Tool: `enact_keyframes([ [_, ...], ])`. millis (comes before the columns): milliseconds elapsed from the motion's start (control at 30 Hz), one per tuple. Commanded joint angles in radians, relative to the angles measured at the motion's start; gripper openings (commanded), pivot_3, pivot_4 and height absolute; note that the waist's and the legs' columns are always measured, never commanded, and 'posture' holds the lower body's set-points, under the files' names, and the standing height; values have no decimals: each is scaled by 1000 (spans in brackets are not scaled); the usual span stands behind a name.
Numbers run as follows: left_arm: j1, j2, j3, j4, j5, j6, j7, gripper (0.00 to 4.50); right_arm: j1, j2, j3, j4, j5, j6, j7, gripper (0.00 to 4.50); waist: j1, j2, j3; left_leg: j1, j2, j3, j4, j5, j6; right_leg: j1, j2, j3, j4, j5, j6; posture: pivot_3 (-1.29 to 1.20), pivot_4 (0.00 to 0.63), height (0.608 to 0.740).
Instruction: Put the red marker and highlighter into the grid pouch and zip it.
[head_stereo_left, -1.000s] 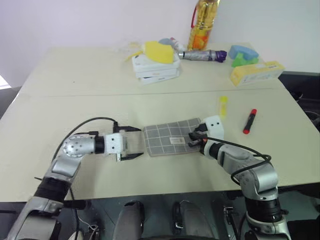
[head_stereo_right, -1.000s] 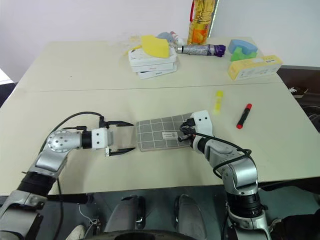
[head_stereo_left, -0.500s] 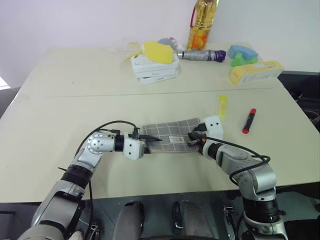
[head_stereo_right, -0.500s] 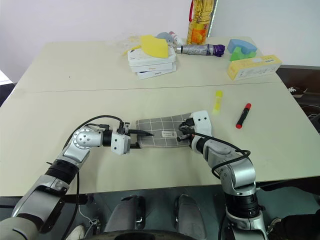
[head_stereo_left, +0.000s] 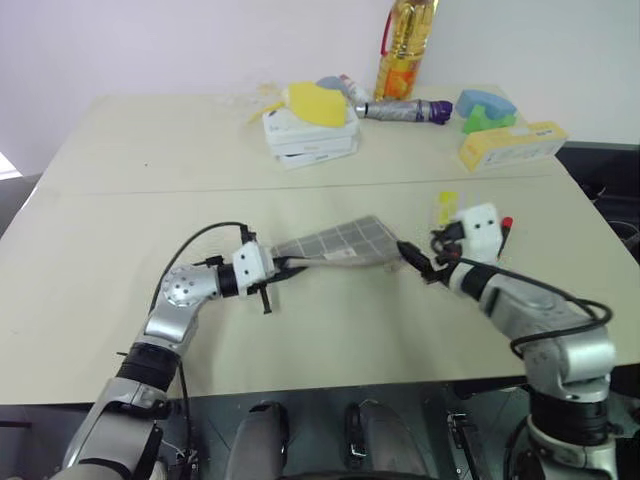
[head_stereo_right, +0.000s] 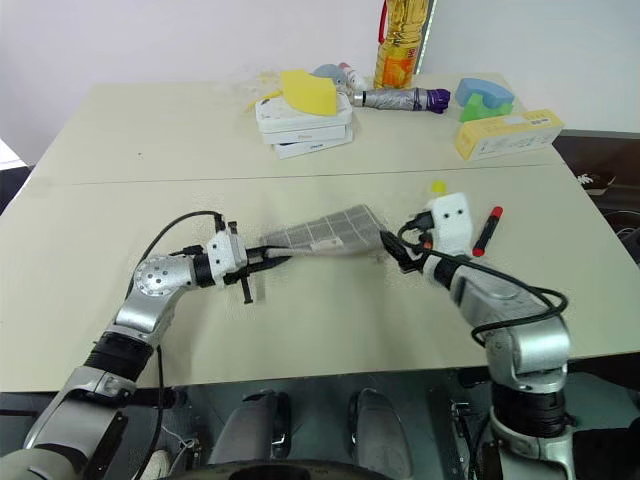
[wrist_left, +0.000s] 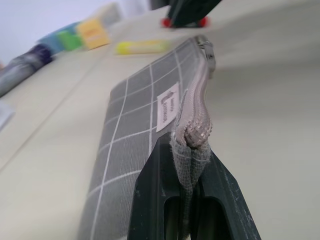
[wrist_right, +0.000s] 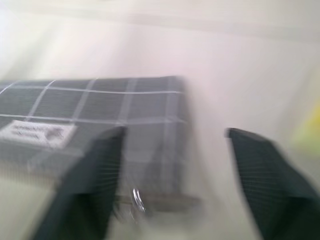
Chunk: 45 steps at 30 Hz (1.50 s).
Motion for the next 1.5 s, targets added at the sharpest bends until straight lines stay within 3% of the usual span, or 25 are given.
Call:
enact_keyframes([
  [33, 28, -12, 69, -83, -34, 94, 84, 0, -28, -54, -51, -60, 34, 17, 24, 4472, 0, 0, 0, 0, 0, 0, 0, 0, 0, 0, 0, 0, 0, 0, 0, 0, 150, 740],
  [167, 46, -12, 88, -129, -30, 131, 113, 0, -11, -70, 40, -47, -1, 27, 7, 4472, 0, 0, 0, 0, 0, 0, -1, 0, 0, 0, 0, 0, 0, 0, 0, 0, 150, 740],
  [400, 61, 13, 84, -160, -23, 124, 84, 0, -59, 36, 103, 19, -33, 11, -67, 4472, 1, 0, 0, 0, 0, 1, 0, 0, 0, 0, 0, 0, 0, 0, 0, 0, 150, 740],
  [900, 65, 0, 79, -166, -24, 119, 48, 0, -126, 228, 42, 94, 18, 52, -145, 4472, 1, 0, 0, 0, 0, 2, -1, 0, 0, 0, 0, 0, 0, 0, 0, 0, 150, 740],
  [1000, 67, -2, 79, -168, -24, 118, 46, 0, -128, 246, 27, 97, 23, 53, -152, 3666, 2, 0, 0, 0, 0, 2, -1, 0, 0, 0, 0, 0, 0, 0, 0, 0, 150, 740],
  [1233, 59, -10, 79, -159, -22, 115, 40, 0, -124, 252, 30, 88, 39, 55, -145, 60, 1, 0, 0, 0, 0, 2, -1, 0, 0, 0, 0, 0, 0, 0, 0, 0, 150, 740],
  [1400, 59, -14, 78, -153, -19, 111, 38, 0, -123, 244, 50, 72, 38, 52, -139, 60, 1, 0, 0, 0, 0, 2, -1, 0, 0, 0, 0, 0, 0, 0, 0, 0, 150, 740],
  [1500, 57, -27, 72, -150, -13, 122, 51, 0, -109, 147, 175, 31, -14, 46, -96, 60, 1, 1, 0, 0, 0, 2, -1, 0, 0, 0, 0, 0, 0, 0, 0, 0, 150, 740],
])
